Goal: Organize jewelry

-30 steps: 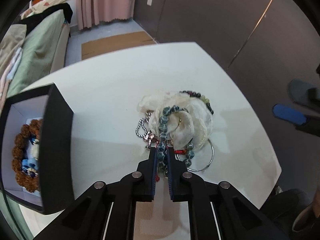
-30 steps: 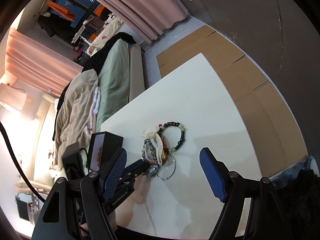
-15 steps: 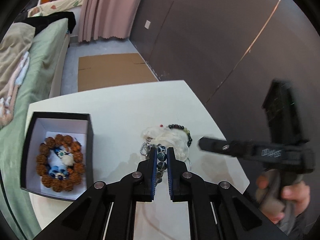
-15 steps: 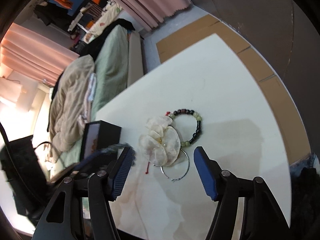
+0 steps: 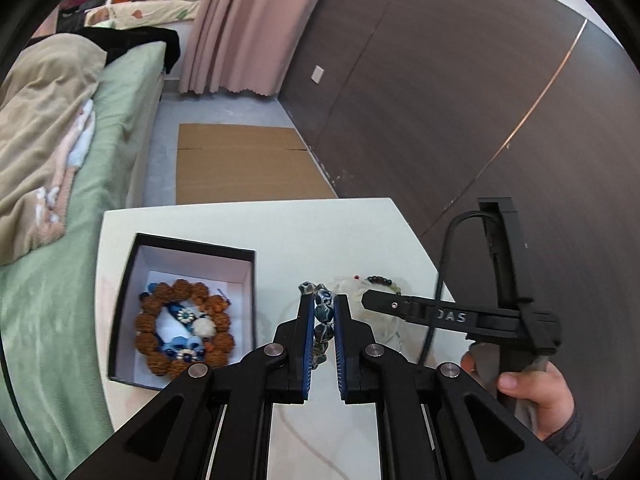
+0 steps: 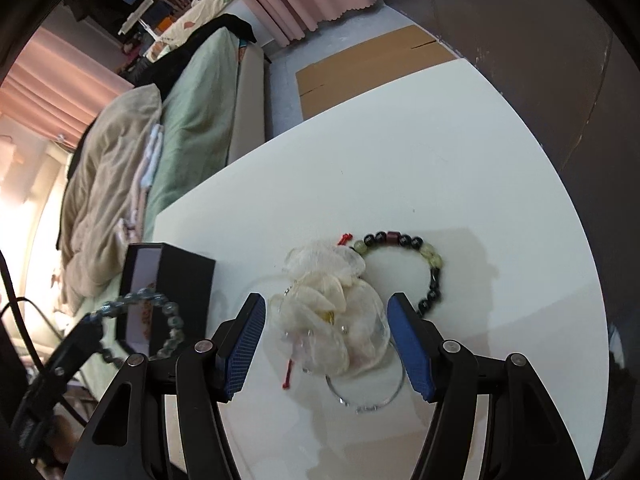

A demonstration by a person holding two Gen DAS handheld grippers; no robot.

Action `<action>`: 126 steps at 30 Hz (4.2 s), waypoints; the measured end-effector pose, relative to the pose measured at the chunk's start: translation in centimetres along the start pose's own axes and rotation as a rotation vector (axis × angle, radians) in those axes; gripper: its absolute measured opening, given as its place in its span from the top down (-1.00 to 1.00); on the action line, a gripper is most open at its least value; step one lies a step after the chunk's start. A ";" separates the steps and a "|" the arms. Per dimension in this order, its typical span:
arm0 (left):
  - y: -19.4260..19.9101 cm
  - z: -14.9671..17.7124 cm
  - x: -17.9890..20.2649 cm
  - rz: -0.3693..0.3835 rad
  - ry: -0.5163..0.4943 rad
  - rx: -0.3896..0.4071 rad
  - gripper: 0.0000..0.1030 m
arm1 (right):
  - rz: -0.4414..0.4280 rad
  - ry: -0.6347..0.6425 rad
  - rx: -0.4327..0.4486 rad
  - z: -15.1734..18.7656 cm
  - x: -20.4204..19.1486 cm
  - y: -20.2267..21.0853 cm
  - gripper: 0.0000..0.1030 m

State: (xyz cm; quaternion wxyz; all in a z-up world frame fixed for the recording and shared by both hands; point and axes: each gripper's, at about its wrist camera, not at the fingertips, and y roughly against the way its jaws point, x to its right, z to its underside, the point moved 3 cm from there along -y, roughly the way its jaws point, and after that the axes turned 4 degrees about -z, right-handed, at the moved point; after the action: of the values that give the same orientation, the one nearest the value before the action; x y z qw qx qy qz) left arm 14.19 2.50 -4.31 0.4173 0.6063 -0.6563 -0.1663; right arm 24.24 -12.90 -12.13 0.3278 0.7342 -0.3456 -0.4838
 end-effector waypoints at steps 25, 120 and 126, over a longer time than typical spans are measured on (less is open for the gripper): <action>4.5 -1.0 -5.5 -0.013 0.118 0.101 0.82 | -0.262 0.104 0.205 0.1 -8.7 6.4 0.92; -14.3 1.8 6.7 -0.276 -0.138 -0.329 0.13 | -0.240 -0.120 0.085 0.7 6.6 9.1 0.91; -14.6 2.5 6.6 -0.327 -0.188 -0.316 0.71 | -0.250 -0.116 0.095 0.5 6.0 9.6 0.91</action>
State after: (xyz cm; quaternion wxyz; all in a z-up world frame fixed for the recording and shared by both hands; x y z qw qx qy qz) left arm 22.48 -7.43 -14.05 0.4115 0.6135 -0.5513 -0.3879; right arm 23.69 -23.18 -7.43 0.2093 0.7570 -0.2921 -0.5457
